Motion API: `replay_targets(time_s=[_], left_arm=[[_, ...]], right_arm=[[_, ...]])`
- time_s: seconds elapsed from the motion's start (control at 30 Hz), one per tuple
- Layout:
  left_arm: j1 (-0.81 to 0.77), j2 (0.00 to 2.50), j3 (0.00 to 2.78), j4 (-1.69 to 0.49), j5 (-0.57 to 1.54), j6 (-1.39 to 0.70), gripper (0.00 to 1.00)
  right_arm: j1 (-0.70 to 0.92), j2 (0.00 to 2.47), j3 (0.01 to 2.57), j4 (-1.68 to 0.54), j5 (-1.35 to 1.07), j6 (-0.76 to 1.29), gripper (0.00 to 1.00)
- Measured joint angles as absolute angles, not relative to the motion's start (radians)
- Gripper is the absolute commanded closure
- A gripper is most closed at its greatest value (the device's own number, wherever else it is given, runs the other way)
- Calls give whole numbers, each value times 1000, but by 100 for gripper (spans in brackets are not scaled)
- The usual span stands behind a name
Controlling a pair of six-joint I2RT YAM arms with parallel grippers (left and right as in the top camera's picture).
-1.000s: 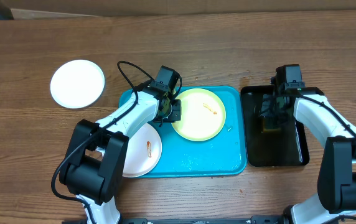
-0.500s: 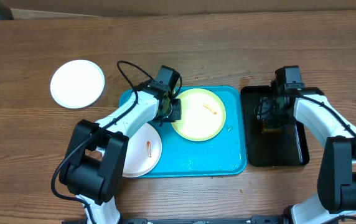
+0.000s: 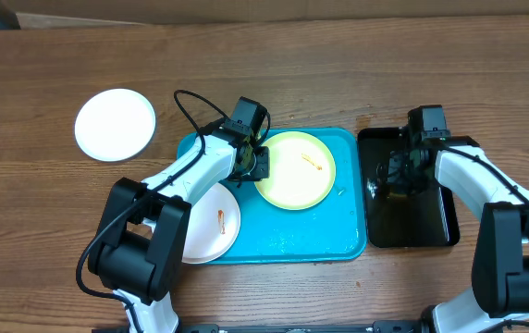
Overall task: Clean dirty plates on tray and stack at the side
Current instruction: 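Close the right gripper on the sponge and lift it toward the plate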
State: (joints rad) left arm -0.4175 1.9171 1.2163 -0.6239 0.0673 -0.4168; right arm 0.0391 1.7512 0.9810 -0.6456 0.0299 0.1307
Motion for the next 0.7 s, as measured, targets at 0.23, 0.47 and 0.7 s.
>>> replay_targets(time_s=[0.23,0.47,0.7], left_arm=[[-418,1917,1216,-621,67,-417,81],[-418,1917,1216,-605,67,-417,77],[-418,1917,1218,-600,78,-417,78]], right_arm=[[39,1751,987,-651,30,130,96],[39,1751,993,-657,30,130,96],[39,1751,993,-657,30,130,92]])
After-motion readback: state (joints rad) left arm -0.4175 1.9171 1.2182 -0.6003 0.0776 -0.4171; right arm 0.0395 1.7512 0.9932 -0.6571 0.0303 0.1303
